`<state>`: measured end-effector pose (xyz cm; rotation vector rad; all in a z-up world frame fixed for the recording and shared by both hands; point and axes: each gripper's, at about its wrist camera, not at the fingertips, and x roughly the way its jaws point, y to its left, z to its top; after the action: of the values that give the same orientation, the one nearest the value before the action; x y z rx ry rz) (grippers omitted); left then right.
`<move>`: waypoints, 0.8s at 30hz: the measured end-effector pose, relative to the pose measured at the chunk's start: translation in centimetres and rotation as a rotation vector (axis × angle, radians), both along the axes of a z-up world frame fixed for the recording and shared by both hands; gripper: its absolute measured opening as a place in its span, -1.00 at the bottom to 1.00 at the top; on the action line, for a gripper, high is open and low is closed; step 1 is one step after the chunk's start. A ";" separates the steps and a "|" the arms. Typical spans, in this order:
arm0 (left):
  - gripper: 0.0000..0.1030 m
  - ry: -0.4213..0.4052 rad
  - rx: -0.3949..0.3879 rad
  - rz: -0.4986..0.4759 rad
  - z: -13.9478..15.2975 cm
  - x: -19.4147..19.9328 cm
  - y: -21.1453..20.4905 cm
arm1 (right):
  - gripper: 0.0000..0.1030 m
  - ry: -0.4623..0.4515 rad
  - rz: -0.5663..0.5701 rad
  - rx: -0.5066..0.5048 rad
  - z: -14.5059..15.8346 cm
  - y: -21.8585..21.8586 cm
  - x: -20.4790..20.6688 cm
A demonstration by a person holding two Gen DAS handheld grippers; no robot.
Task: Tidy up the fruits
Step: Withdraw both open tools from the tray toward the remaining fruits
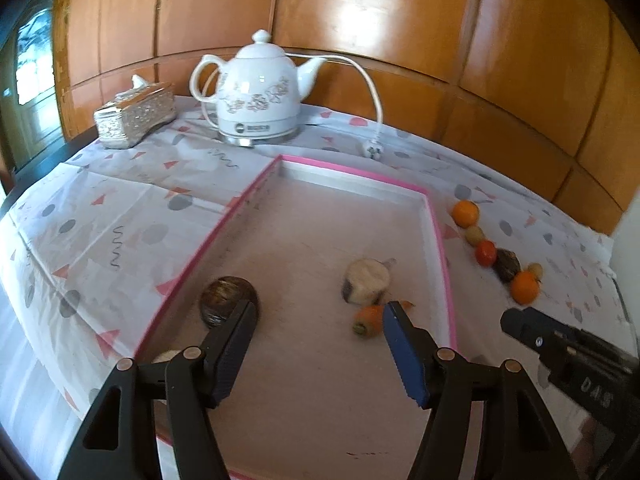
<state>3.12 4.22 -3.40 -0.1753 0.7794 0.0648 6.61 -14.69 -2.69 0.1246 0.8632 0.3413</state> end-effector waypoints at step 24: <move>0.29 0.004 0.022 -0.187 -0.1 -1.0 -5.5 | -0.34 0.039 -0.313 -0.004 -2.3 -12.0 -0.7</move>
<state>2.17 -1.30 -3.52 -0.0808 0.7958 -0.1031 5.88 -26.72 -4.98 0.2596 0.8675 0.0445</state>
